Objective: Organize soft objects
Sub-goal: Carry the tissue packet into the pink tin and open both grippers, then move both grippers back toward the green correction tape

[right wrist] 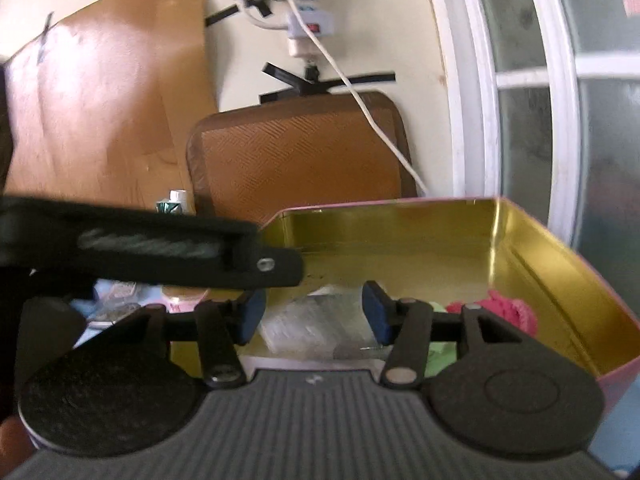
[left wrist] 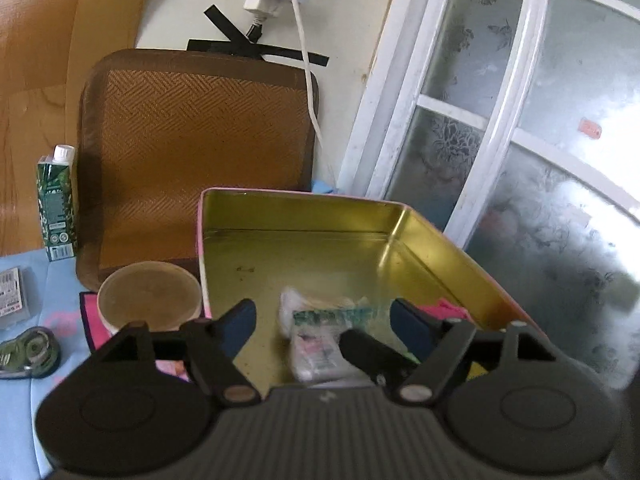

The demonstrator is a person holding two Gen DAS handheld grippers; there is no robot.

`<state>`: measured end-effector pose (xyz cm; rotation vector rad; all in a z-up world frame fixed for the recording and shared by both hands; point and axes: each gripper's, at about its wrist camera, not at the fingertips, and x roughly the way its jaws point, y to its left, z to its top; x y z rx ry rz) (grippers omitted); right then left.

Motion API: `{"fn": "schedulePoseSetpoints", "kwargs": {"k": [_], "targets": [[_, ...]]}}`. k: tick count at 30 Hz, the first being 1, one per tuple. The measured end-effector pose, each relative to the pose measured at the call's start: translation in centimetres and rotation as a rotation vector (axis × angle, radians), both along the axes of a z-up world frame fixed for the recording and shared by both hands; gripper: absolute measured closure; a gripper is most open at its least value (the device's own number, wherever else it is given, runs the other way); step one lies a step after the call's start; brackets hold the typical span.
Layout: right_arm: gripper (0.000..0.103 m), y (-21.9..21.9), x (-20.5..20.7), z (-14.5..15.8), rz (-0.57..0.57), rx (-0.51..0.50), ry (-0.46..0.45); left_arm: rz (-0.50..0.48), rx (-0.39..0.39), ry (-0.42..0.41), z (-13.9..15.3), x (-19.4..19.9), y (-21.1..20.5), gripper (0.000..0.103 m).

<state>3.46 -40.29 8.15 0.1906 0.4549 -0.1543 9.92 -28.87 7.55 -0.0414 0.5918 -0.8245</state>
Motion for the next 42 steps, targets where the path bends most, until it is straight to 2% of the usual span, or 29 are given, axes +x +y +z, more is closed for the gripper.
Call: {"fn": "schedulePoseSetpoints", "kwargs": {"k": [4, 7, 10, 16, 18, 23, 26, 28, 30, 36, 40, 42], "targets": [[0.046, 0.3, -1.5, 0.3, -0.004, -0.033, -0.043, 0.033, -0.05, -0.047, 0.2, -1.4, 3.2, 0.021], [0.046, 1.1, -3.3, 0.2, -0.01, -0.02, -0.089, 0.061, -0.083, -0.025, -0.1, -1.9, 5.8, 0.021], [0.046, 2.8, -4.5, 0.0, -0.007, 0.008, -0.119, 0.096, -0.078, -0.021, -0.5, -2.1, 8.4, 0.021], [0.046, 8.5, -3.7, 0.2, 0.122, 0.028, -0.125, 0.203, -0.075, -0.004, -1.8, -1.8, 16.8, 0.021], [0.046, 10.7, -2.8, 0.2, 0.18, 0.031, -0.099, 0.263, -0.076, -0.011, -2.5, -1.8, 20.5, 0.021], [0.046, 15.7, 1.4, -0.3, 0.298, 0.034, -0.01, 0.399, -0.011, -0.054, -4.7, -1.7, 27.2, 0.021], [0.046, 18.3, 4.9, -0.7, 0.323, 0.011, 0.032, 0.432, -0.031, -0.02, -6.3, -1.4, 29.7, 0.02], [0.046, 19.4, 7.1, -1.3, 0.315, -0.017, 0.066, 0.418, -0.075, 0.032, -6.6, -0.6, 30.2, 0.022], [0.046, 20.0, 9.8, -2.1, 0.293, -0.044, 0.125, 0.398, -0.095, 0.034, -6.6, -0.5, 30.4, 0.02], [0.04, 20.2, 15.5, -4.3, 0.248, -0.068, 0.222, 0.354, -0.078, 0.044, -6.7, -0.4, 29.8, 0.02], [0.041, 19.2, 18.6, -6.1, 0.211, 0.005, 0.344, 0.347, -0.064, 0.031, -6.7, -0.8, 29.6, 0.019], [0.043, 19.0, 18.4, -6.3, 0.213, 0.028, 0.349, 0.349, -0.064, 0.033, -6.8, -0.7, 29.6, 0.018]]}}
